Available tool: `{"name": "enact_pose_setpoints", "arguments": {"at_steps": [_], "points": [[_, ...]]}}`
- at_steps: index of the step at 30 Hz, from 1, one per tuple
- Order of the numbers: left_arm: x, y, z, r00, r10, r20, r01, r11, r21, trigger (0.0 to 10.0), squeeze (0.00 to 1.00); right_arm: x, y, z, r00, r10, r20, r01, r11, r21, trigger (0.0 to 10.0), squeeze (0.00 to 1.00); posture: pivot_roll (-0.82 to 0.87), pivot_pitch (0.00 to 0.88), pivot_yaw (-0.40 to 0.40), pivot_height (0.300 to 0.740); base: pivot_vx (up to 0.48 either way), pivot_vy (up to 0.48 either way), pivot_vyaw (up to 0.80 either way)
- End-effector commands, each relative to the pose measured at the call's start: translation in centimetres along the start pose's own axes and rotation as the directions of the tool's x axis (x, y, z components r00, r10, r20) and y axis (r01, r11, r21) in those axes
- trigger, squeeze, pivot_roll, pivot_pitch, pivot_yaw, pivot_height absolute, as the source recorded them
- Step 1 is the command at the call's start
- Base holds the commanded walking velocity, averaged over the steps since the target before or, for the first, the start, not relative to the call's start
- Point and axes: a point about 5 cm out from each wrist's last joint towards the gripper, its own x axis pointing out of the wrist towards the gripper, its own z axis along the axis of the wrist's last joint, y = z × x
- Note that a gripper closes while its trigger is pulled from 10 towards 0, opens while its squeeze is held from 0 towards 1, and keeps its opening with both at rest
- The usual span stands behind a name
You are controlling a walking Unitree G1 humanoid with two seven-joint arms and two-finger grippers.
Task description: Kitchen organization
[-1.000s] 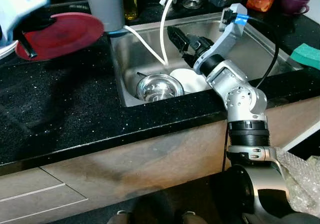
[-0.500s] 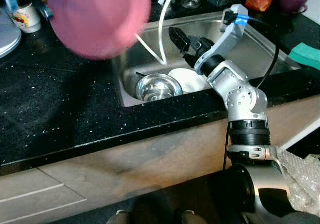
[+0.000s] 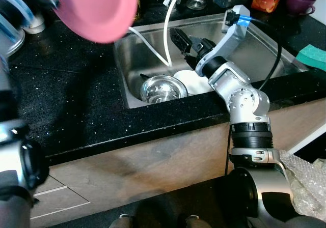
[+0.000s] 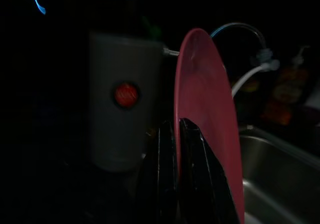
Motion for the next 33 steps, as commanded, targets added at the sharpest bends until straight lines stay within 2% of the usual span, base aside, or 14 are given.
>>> {"name": "enact_pose_setpoints", "arguments": {"at_steps": [1, 3, 7, 8, 12, 16, 17, 20, 22, 26, 32, 33], "points": [[-0.5, 0.0, 0.9, 0.999, 0.013, 0.05, -0.012, 0.999, -0.039, 0.0, 0.0, 0.0, 0.5, 0.3, 0.999, 0.029, 0.014, -0.029, 0.999, 0.016, 10.0, 1.0, 0.06, 0.141, 0.016, 0.74, 0.0, 0.0, 0.0], [-1.0, -0.1, -0.3, 0.999, 0.008, 0.034, -0.002, 0.988, -0.152, 0.0, 0.0, 0.0, 0.7, 0.3, 0.999, 0.041, 0.013, -0.041, 0.999, 0.028, 10.0, 1.0, 0.06, 0.141, 0.016, 0.74, 0.0, 0.0, 0.0], [-1.6, 0.0, -0.8, 0.999, 0.005, 0.053, 0.01, 0.965, -0.264, 0.0, 0.0, -0.1, 0.7, 0.0, 0.999, 0.042, -0.001, -0.042, 0.999, 0.032, 10.0, 1.0, 0.06, 0.143, 0.017, 0.74, 0.0, 0.0, 0.0], [-1.7, 0.1, -0.8, 0.998, 0.016, 0.056, 0.0, 0.958, -0.287, 0.0, 0.0, -0.1, 0.7, -0.1, 0.999, 0.039, -0.005, -0.039, 0.999, 0.03, 10.0, 0.0, 0.06, 0.143, 0.017, 0.74, 0.0, 0.0, 0.0], [-2.3, 0.1, -1.5, 0.999, 0.042, 0.031, -0.027, 0.924, -0.382, 0.0, 0.0, -0.1, 0.7, -0.2, 0.999, 0.033, -0.006, -0.033, 0.998, 0.055, 10.0, 0.0, 0.06, 0.143, 0.016, 0.74, 0.0, 0.0, 0.0], [-2.8, -0.5, -2.3, 1.0, 0.002, -0.013, -0.008, 0.884, -0.467, 0.0, 0.0, -0.2, 0.7, -0.3, 0.999, 0.037, -0.011, -0.036, 0.997, 0.07, 10.0, 0.0, 0.06, 0.143, 0.016, 0.74, 0.0, 0.0, 0.0], [-2.9, -1.1, -2.7, 0.999, -0.034, -0.031, 0.015, 0.876, -0.482, 0.0, 0.0, -0.2, 0.7, -0.4, 0.999, 0.036, -0.013, -0.035, 0.997, 0.076, 10.0, 0.0, 0.06, 0.143, 0.016, 0.74, 0.0, 0.0, 0.0], [-3.4, -2.2, -3.7, 0.989, -0.112, -0.095, 0.052, 0.87, -0.491, 0.0, 0.0, -0.2, 0.8, -0.6, 0.999, 0.039, -0.013, -0.038, 0.995, 0.097, 10.0, 0.0, 0.06, 0.143, 0.016, 0.74, 0.0, 0.0, 0.0], [-3.6, -2.4, -4.1, 0.985, -0.124, -0.122, 0.051, 0.874, -0.483, 0.0, 0.0, -0.2, 0.9, -0.6, 0.999, 0.045, -0.01, -0.044, 0.993, 0.105, 10.0, 0.0, 0.07, 0.142, 0.016, 0.74, 0.0, 0.0, 0.0], [-3.8, -3.1, -4.7, 0.979, -0.151, -0.14, 0.056, 0.85, -0.523, 0.0, 0.0, -0.2, 1.2, -0.5, 0.998, 0.059, -0.007, -0.058, 0.992, 0.114, 10.0, 0.0, 0.06, 0.141, 0.018, 0.74, 0.0, 0.0, 0.0], [-3.9, -3.4, -5.2, 0.976, -0.147, -0.16, 0.044, 0.855, -0.518, 0.0, 0.0, -0.3, 1.5, -0.5, 0.997, 0.073, -0.002, -0.073, 0.99, 0.119, 10.0, 0.0, 0.06, 0.136, 0.022, 0.74, 0.0, 0.0, 0.0], [-3.9, -3.3, -5.2, 0.977, -0.139, -0.164, 0.034, 0.853, -0.52, 0.0, 0.0, -0.4, 1.5, -0.5, 0.997, 0.079, 0.005, -0.079, 0.989, 0.124, 0.0, 0.0, 0.06, 0.134, 0.024, 0.74, 0.0, 0.0, 0.0]]}}
